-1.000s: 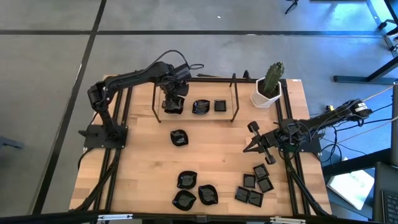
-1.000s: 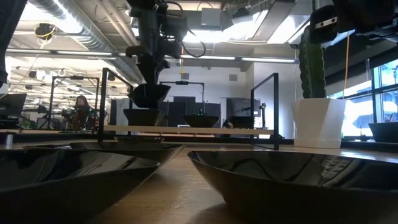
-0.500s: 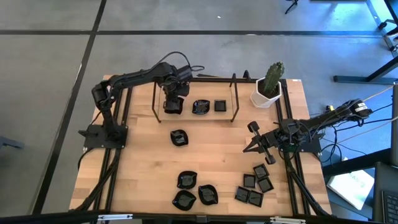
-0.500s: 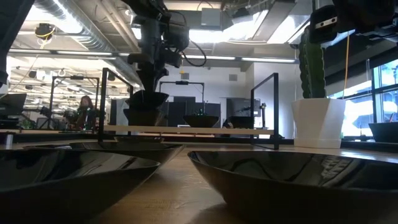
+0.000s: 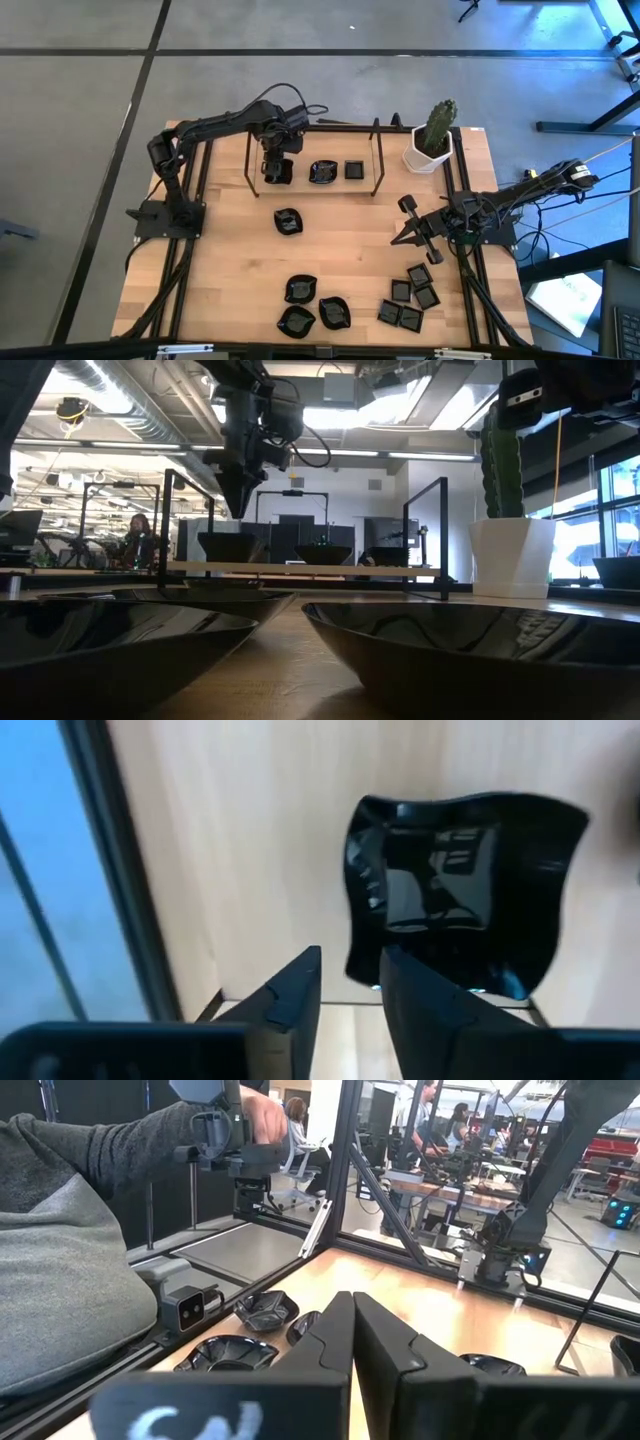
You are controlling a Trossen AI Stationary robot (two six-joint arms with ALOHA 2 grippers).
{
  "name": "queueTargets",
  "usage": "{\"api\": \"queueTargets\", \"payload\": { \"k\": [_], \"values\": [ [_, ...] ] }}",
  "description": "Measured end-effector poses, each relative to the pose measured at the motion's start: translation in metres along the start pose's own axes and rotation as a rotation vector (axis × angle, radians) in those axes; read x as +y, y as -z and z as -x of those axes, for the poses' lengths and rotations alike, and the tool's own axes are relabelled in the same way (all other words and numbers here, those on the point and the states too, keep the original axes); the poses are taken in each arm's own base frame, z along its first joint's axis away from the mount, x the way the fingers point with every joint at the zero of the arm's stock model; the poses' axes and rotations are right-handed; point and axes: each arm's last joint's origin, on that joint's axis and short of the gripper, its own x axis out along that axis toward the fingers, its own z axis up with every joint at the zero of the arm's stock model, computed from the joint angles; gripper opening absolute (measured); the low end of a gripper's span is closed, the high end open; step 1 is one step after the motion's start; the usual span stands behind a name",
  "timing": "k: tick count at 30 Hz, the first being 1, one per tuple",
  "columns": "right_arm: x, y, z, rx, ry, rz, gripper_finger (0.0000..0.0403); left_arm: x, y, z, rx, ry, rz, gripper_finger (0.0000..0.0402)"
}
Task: Pick & Place Mini shaped plates
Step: Stack the square plate on the top of the square plate on the shelf
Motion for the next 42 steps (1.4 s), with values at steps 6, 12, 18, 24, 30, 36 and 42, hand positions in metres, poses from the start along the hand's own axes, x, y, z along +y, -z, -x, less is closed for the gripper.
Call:
{"api": "queueTargets", "payload": {
  "k": [6, 12, 18, 24, 30, 36, 42],
  "values": [
    [0.0, 0.0, 0.0, 0.001, 0.0, 0.002, 0.0009, -0.002, 0.001, 0.004, 0.012, -0.029, 0.046, 0.0117],
    [0.0, 0.0, 0.0, 0.001, 0.0, 0.008, 0.0009, -0.047, -0.007, 0.033, -0.034, -0.059, 0.021, 0.0096],
    [0.0, 0.0, 0.0, 0.0, 0.0, 0.008, 0.0009, -0.123, -0.017, 0.064, -0.119, -0.066, -0.132, 0.0043],
    [0.0, 0.0, 0.0, 0.001, 0.0, -0.003, 0.0009, -0.175, -0.014, 0.113, -0.53, 0.18, -0.333, 0.0004],
    [0.0, 0.0, 0.0, 0.004, -0.001, -0.014, 0.0009, -0.2, 0.014, 0.151, -0.984, 0.153, -0.423, 0.0002],
    [0.0, 0.002, 0.0, 0.017, -0.003, 0.001, 0.0009, -0.219, 0.048, 0.137, -1.222, 0.132, -0.464, 0.0002],
    [0.0, 0.003, 0.0, 0.03, -0.004, 0.004, 0.0009, -0.228, 0.074, 0.095, -1.438, 0.041, -0.476, 0.0002]
  ]
}}
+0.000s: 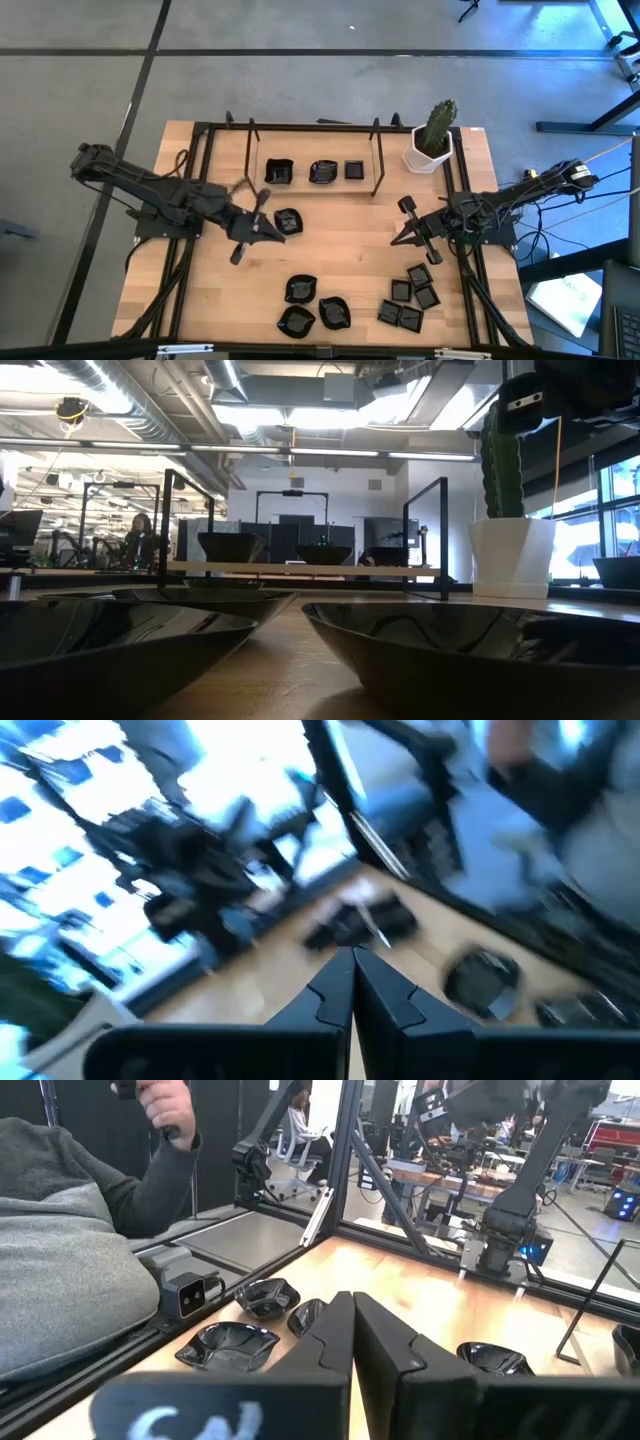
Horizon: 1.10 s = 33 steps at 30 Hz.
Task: Pick & Place Mini shaped plates
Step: Stack the square plate on the top of the square plate on the shelf
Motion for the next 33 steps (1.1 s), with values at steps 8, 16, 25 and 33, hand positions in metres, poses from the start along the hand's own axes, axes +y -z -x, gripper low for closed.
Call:
{"api": "queueTargets", "payload": {
  "k": [8, 16, 25, 33],
  "values": [
    [0.0, 0.0, 0.0, 0.0, 0.0, 0.002, 0.0009, -0.02, 0.054, 0.014, -0.158, -0.243, 0.142, 0.0004],
    [-0.001, 0.0, 0.0, 0.008, 0.049, -0.003, 0.0009, -0.022, 0.061, 0.03, -0.17, -0.363, 0.226, 0.0004],
    [-0.004, 0.003, 0.0, 0.051, 0.152, 0.0, 0.0009, -0.03, 0.06, 0.036, -0.128, -0.345, 0.188, 0.0005],
    [-0.004, 0.004, 0.0, 0.061, 0.15, -0.004, 0.0009, -0.032, 0.064, 0.034, -0.076, -0.352, 0.168, 0.0004]
  ]
}}
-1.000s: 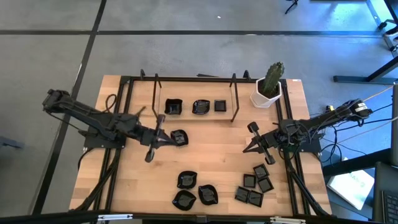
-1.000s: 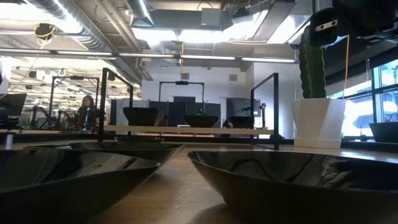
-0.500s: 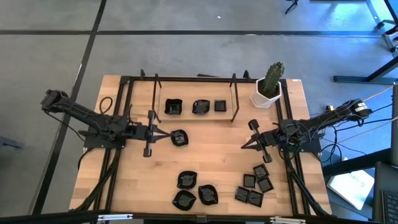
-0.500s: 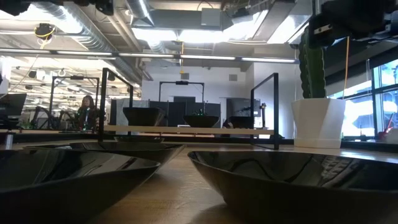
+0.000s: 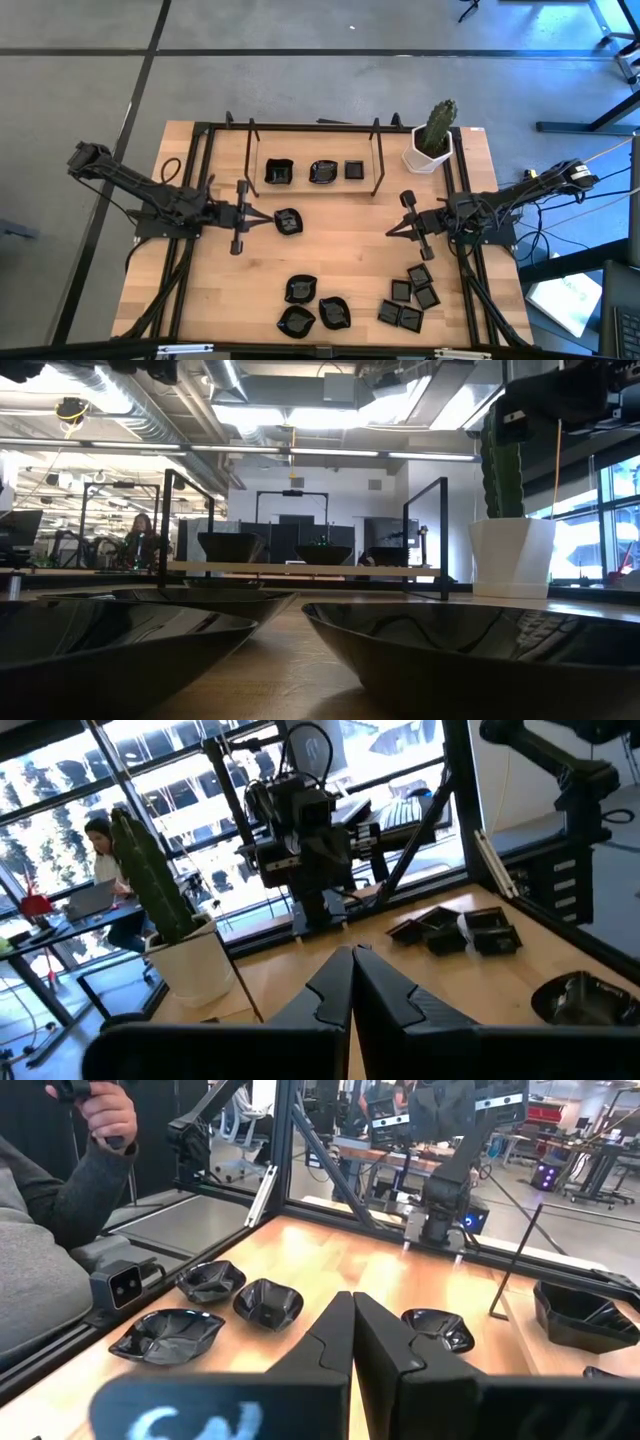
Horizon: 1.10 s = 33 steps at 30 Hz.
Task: Pick & Place Mini shaped plates
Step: Stack the square plate on the top of the square plate on the shelf
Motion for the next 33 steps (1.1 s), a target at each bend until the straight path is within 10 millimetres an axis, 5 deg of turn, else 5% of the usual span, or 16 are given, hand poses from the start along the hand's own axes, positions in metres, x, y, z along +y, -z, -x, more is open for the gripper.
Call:
{"api": "queueTargets", "payload": {
  "k": [33],
  "values": [
    [0.0001, 0.0005, -0.0001, 0.005, -0.001, 0.003, 0.0009, -0.0053, 0.0072, -0.0082, 0.044, 0.013, -0.015, 0.0004]
  ]
}}
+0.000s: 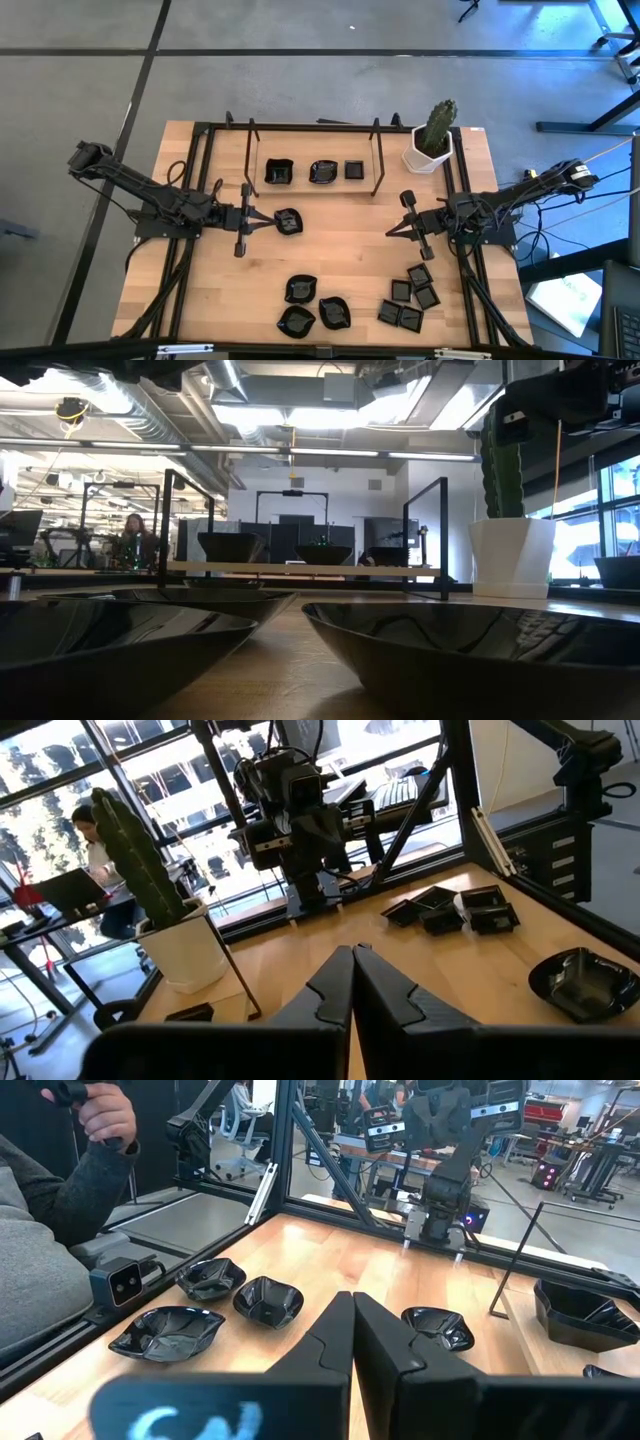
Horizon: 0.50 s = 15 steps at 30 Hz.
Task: Pick & Place Mini shaped plates
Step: Stack the square plate on the top of the square plate on the shelf
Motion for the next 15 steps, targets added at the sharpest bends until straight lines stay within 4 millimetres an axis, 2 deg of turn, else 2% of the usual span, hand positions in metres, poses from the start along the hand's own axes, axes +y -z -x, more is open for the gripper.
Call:
{"api": "queueTargets", "payload": {
  "k": [15],
  "values": [
    [0.0, 0.0, 0.0, 0.0, 0.0, 0.004, 0.0009, 0.0002, -0.0008, 0.0, -0.008, -0.002, 0.002, 0.0004]
  ]
}}
